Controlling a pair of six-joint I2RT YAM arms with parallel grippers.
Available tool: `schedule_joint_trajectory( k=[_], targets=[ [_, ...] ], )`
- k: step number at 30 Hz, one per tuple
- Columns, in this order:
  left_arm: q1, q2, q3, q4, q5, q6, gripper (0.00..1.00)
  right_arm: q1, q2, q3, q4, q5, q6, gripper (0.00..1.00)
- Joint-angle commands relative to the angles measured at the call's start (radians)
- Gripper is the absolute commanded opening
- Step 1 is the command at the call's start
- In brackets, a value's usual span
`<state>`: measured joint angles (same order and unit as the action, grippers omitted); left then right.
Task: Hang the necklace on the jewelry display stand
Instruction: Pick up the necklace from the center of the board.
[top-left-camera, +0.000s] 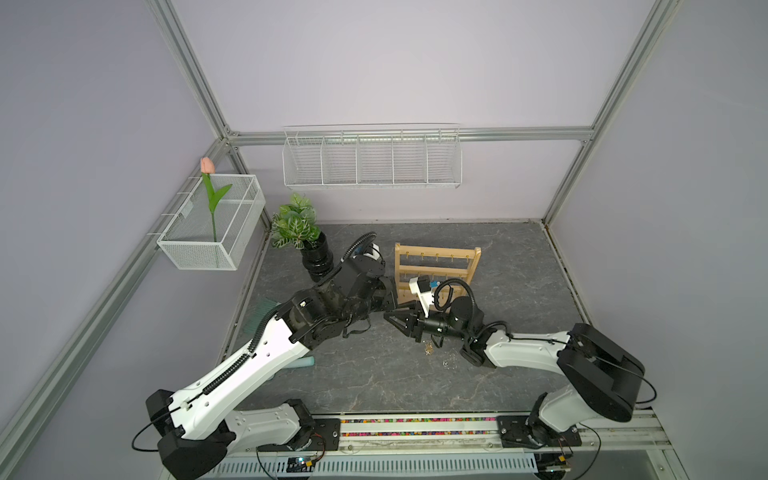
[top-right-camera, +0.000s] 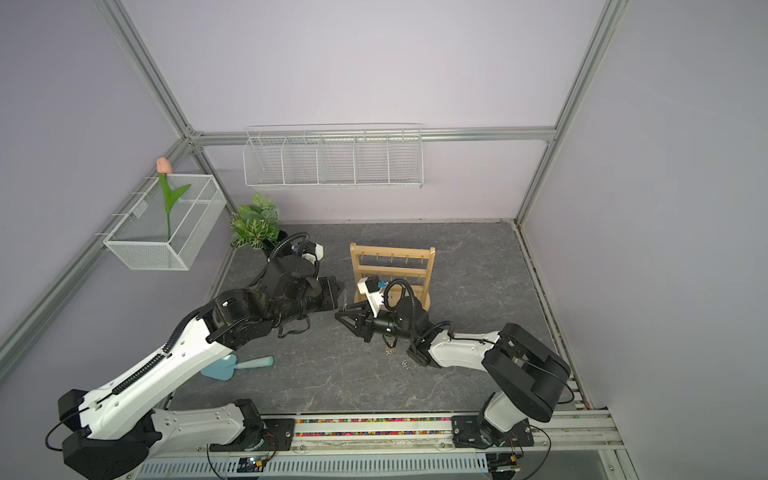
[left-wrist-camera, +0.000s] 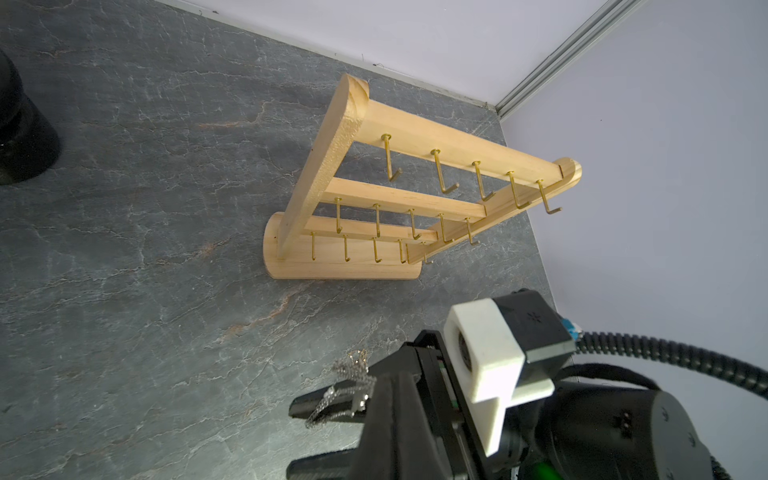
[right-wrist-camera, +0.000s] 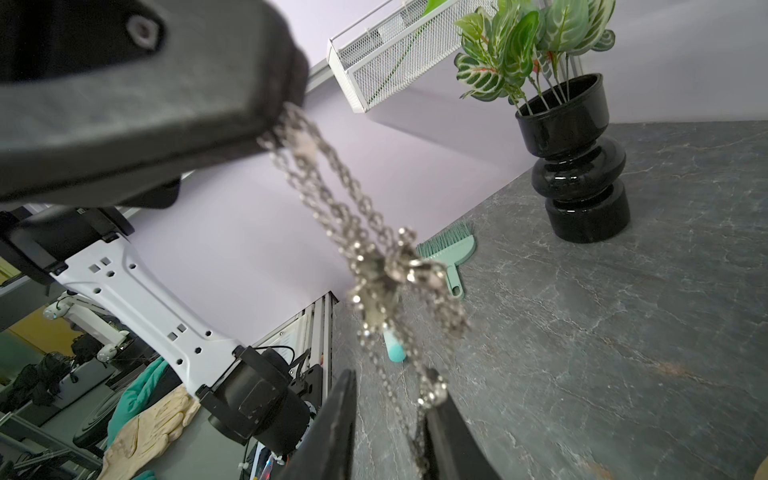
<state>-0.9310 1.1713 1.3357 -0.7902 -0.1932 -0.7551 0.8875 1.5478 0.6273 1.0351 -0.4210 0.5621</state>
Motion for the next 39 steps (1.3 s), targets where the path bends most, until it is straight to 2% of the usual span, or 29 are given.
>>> schedule_joint_trajectory(
  k=[1,5,21,29,39],
  targets=[
    [0.005,-0.006,-0.013,0.009,-0.011,-0.016,0.0,0.01,-0.011,0.007,0.069,-0.009,0.01,0.25],
    [0.007,-0.013,-0.018,0.008,-0.018,-0.018,0.0,0.011,-0.032,-0.001,0.065,-0.009,0.007,0.2],
    [0.017,-0.026,-0.033,0.004,-0.044,-0.029,0.0,0.016,-0.08,-0.024,-0.004,0.016,-0.011,0.16],
    [0.021,-0.027,-0.04,-0.004,-0.058,-0.036,0.0,0.016,-0.075,-0.024,-0.027,0.022,-0.011,0.11],
    [0.026,-0.032,-0.039,-0.004,-0.069,-0.04,0.0,0.016,-0.084,-0.02,-0.065,0.03,-0.02,0.23]
  ],
)
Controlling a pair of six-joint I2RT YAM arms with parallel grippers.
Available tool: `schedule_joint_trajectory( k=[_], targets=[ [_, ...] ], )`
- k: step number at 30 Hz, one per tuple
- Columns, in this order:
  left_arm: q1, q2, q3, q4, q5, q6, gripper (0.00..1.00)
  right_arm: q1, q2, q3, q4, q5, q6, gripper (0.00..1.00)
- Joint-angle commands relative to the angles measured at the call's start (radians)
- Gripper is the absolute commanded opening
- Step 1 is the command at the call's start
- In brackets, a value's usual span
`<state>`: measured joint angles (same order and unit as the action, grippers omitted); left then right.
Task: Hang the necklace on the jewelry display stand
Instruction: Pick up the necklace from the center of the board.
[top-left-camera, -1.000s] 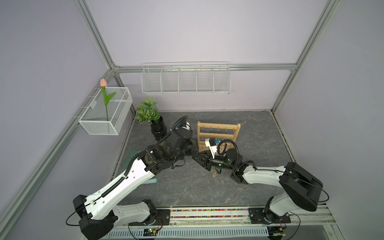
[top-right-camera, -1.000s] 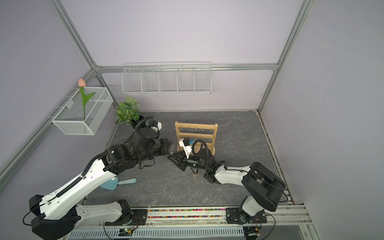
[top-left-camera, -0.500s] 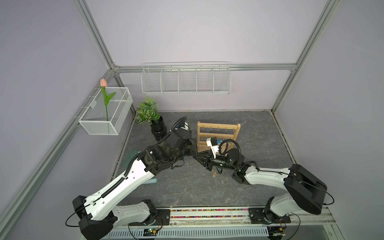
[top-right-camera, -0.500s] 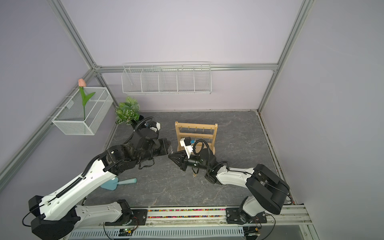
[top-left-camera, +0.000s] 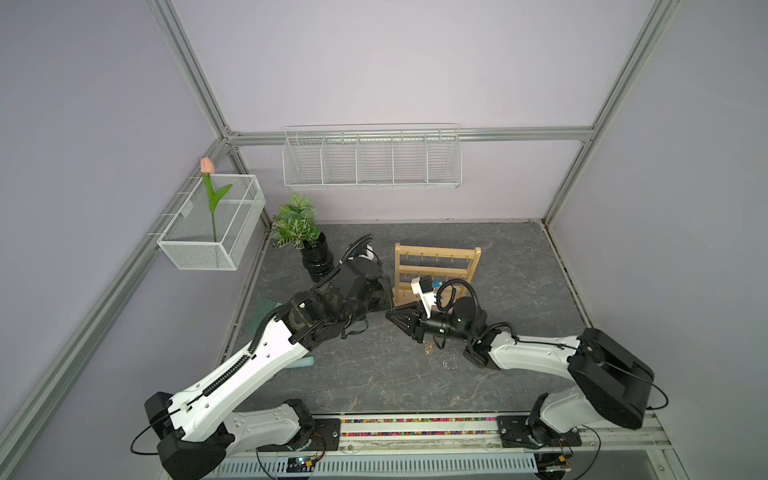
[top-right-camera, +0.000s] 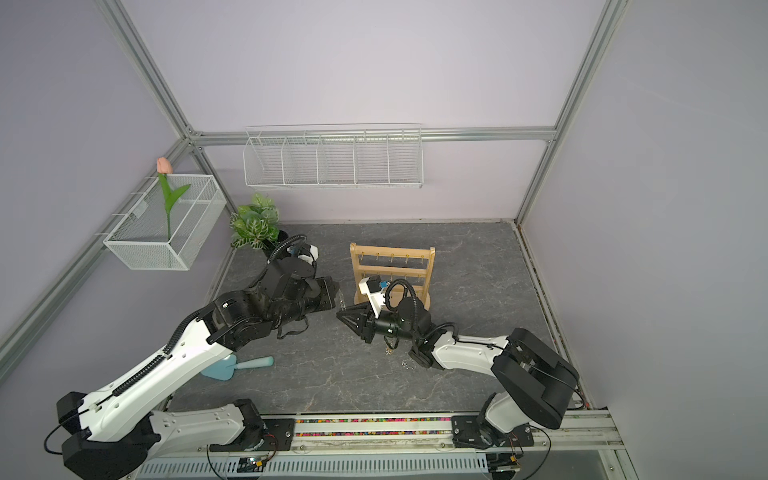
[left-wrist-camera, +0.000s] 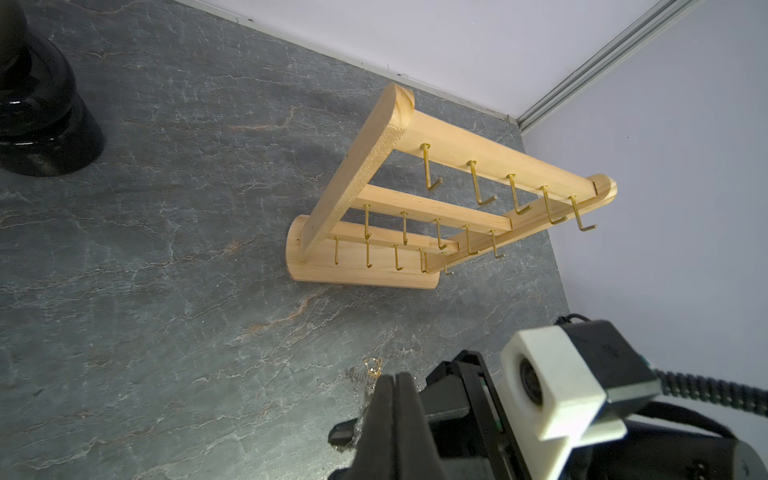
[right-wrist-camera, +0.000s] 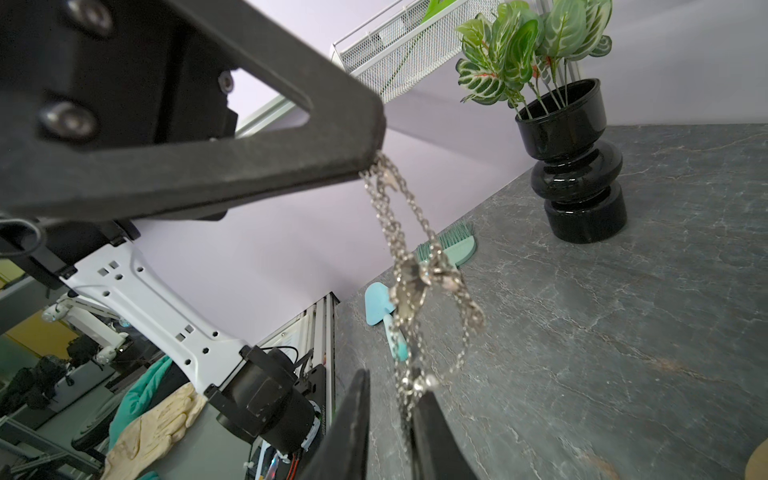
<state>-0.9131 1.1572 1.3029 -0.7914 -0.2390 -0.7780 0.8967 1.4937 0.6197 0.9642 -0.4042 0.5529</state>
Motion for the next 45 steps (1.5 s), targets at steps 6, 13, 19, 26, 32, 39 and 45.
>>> schedule_joint_trajectory(
  k=[6,13,19,26,32,39,45],
  targets=[
    [0.01,-0.009,-0.001,-0.006,-0.02,-0.014,0.0,0.007,-0.046,-0.006,-0.024,0.013,-0.031,0.14],
    [0.013,0.002,-0.006,0.004,0.003,-0.014,0.0,0.007,-0.038,0.006,-0.032,0.004,-0.03,0.07],
    [0.011,0.001,-0.02,0.013,0.014,-0.023,0.0,0.007,-0.025,0.004,0.006,-0.002,-0.006,0.07],
    [0.013,0.017,-0.031,0.009,0.035,-0.038,0.16,0.007,-0.033,0.036,0.004,-0.042,0.068,0.07],
    [0.018,0.009,-0.044,-0.007,0.023,-0.043,0.35,0.007,-0.079,0.081,-0.1,-0.039,0.114,0.07],
    [0.053,-0.044,-0.038,-0.05,0.001,0.009,0.41,-0.008,-0.116,0.147,-0.297,-0.06,0.128,0.07],
    [0.06,-0.065,-0.049,-0.074,0.014,0.1,0.39,-0.017,-0.14,0.22,-0.435,-0.073,0.118,0.07]
  ],
)
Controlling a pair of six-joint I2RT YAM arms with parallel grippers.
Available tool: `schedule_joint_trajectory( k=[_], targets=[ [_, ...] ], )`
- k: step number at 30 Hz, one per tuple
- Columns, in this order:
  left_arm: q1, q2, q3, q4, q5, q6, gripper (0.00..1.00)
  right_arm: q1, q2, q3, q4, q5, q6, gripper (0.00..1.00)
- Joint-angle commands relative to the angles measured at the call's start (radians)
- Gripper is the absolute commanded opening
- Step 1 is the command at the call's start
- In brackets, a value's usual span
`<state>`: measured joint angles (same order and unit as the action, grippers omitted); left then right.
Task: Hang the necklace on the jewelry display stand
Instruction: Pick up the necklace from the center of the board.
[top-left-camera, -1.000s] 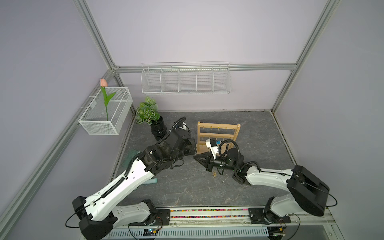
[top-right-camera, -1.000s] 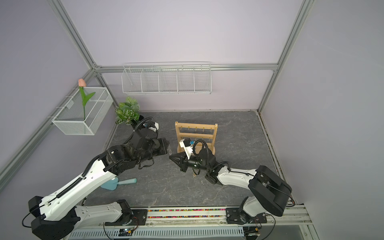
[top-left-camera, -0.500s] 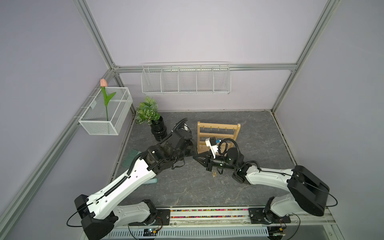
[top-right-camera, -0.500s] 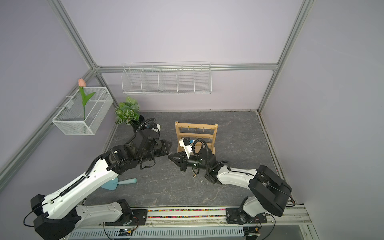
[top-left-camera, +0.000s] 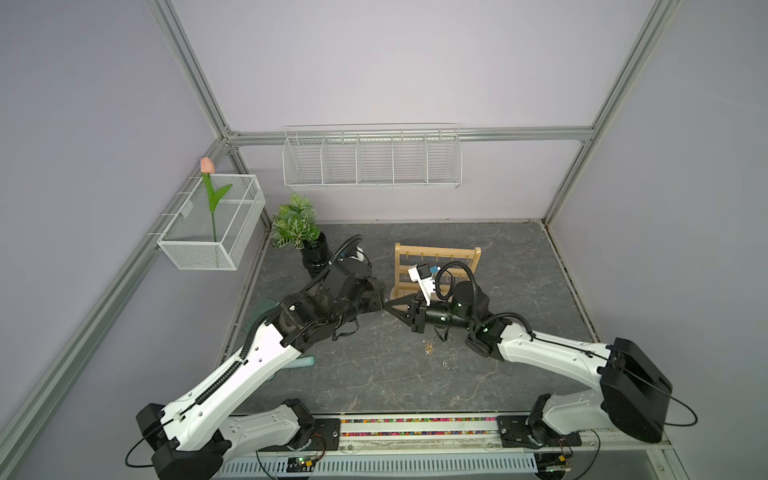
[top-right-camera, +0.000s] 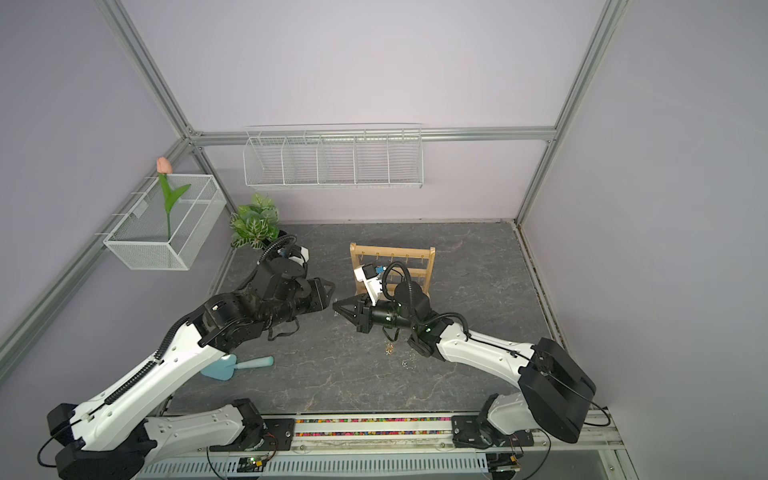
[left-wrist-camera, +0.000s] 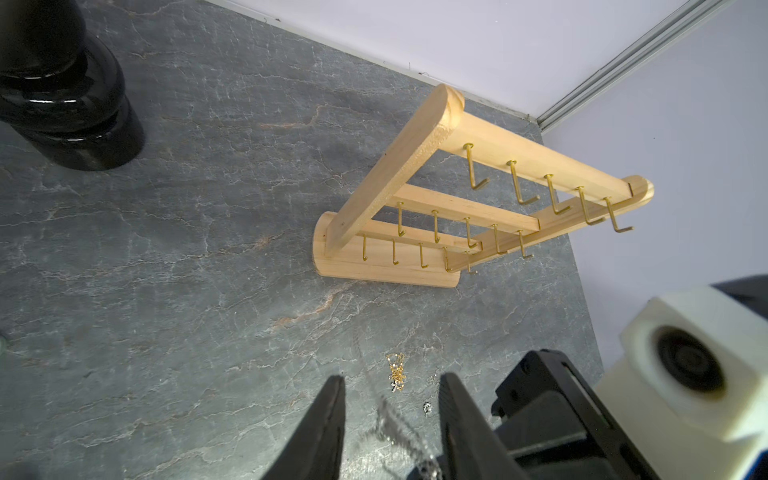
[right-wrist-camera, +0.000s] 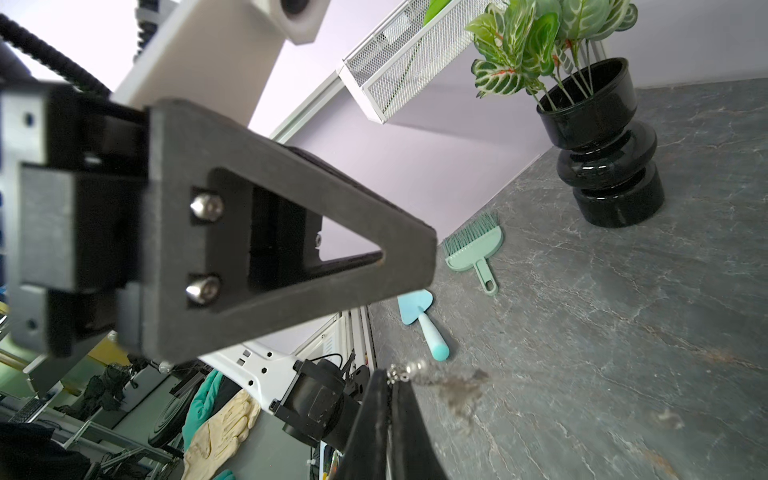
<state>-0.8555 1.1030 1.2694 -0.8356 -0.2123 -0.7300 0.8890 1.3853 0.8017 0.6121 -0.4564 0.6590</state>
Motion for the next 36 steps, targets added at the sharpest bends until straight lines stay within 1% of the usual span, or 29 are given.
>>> schedule_joint_trajectory(
  k=[1,4,6,11,15,20,25,36],
  targets=[
    [0.003,-0.019,-0.028,-0.027,-0.012,0.058,0.39,-0.011,-0.035,0.051,-0.104,-0.021,0.012,0.07],
    [0.003,-0.044,-0.069,-0.013,-0.009,0.078,0.38,-0.019,-0.049,0.071,-0.163,-0.015,0.011,0.07],
    [0.003,-0.061,-0.093,-0.001,0.012,0.101,0.37,-0.022,-0.058,0.113,-0.193,-0.009,0.012,0.07],
    [0.004,-0.126,-0.17,0.058,0.104,0.146,0.35,-0.025,-0.079,0.147,-0.246,-0.01,0.009,0.07],
    [0.003,-0.161,-0.23,0.128,0.173,0.151,0.35,-0.025,-0.089,0.17,-0.273,-0.011,0.006,0.07],
    [0.003,-0.164,-0.263,0.188,0.208,0.136,0.35,-0.026,-0.097,0.197,-0.299,-0.006,0.009,0.07],
    [0.004,-0.171,-0.265,0.18,0.199,0.143,0.35,-0.027,-0.097,0.21,-0.305,-0.004,0.015,0.07],
    [0.004,-0.173,-0.262,0.19,0.159,0.139,0.31,-0.025,-0.071,0.235,-0.27,-0.051,0.049,0.07]
  ],
)
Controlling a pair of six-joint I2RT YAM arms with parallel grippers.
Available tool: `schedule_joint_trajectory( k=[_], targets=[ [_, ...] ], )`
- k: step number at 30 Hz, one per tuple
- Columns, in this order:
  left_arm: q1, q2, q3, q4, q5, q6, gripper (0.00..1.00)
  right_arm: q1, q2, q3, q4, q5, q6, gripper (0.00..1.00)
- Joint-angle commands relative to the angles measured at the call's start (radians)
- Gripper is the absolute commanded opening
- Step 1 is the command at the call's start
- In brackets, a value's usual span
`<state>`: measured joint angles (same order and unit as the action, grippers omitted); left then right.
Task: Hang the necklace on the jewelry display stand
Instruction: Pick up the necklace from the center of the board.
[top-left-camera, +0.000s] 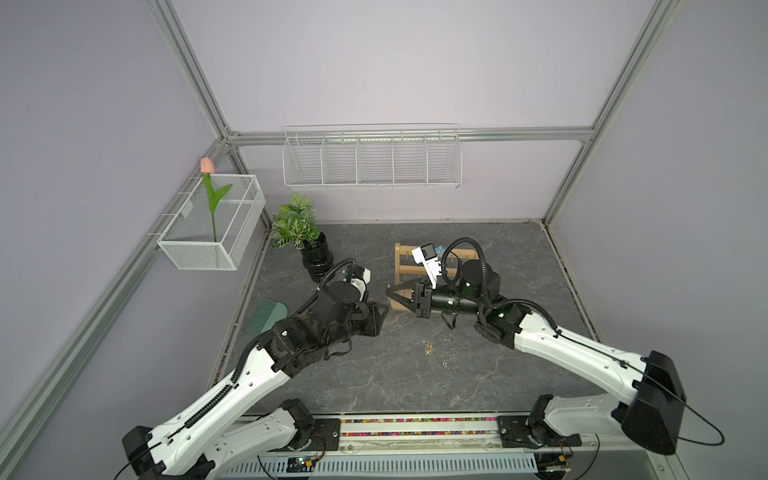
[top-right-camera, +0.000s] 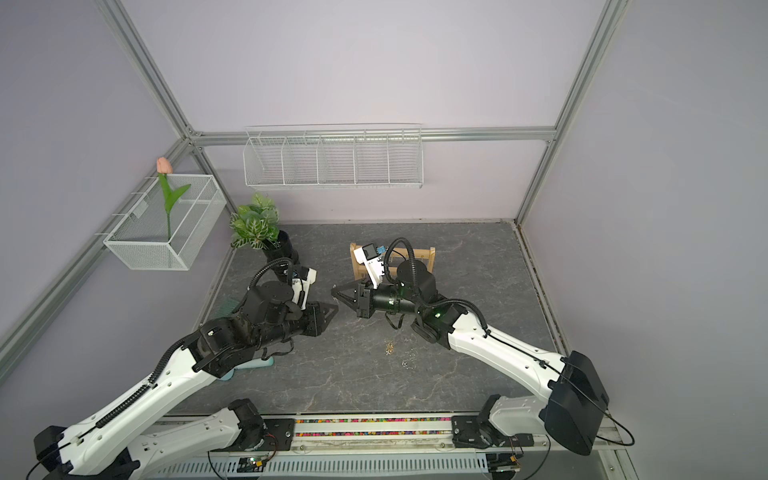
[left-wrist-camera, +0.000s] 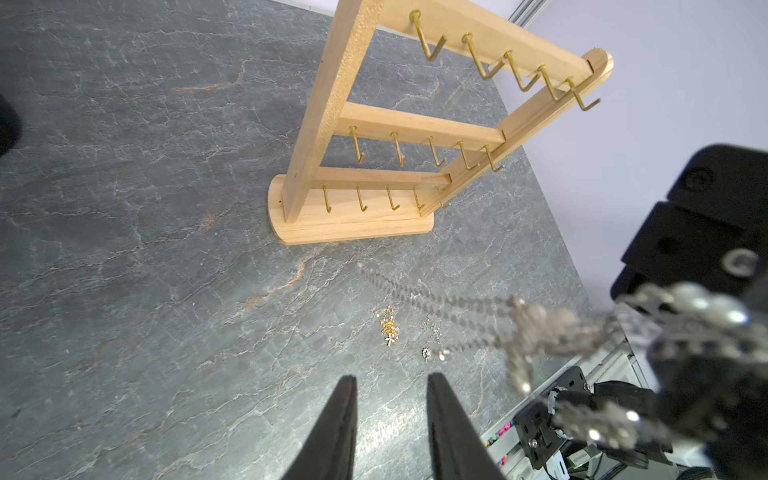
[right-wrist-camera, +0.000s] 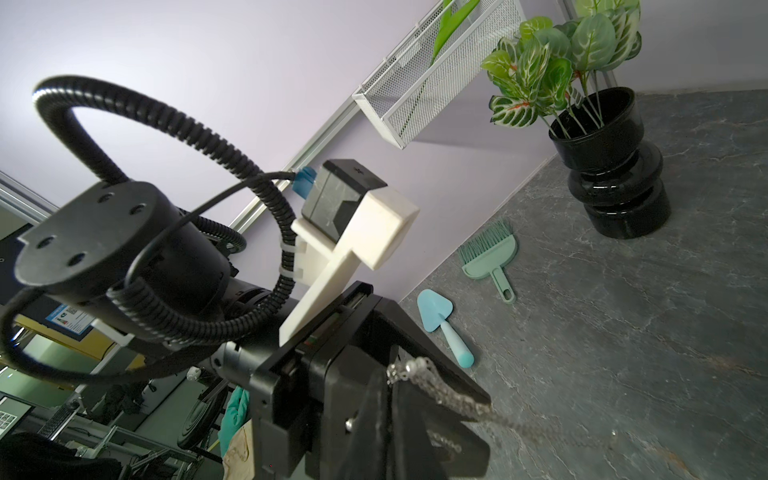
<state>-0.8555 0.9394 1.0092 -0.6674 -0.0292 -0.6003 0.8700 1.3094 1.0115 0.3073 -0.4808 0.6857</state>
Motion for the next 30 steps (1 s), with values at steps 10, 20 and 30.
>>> schedule_joint_trajectory(
  k=[10,20,30],
  targets=[
    [0.003,-0.014,0.005,0.022,-0.04,0.012,0.26,-0.004,0.027,0.023,0.09,-0.05,0.072,0.06],
    [0.003,-0.012,0.008,0.014,-0.033,0.013,0.23,-0.002,0.035,0.022,0.102,-0.042,0.077,0.07],
    [0.004,-0.016,0.013,0.027,-0.041,0.013,0.22,0.001,0.04,0.02,0.111,-0.042,0.09,0.07]
  ],
)
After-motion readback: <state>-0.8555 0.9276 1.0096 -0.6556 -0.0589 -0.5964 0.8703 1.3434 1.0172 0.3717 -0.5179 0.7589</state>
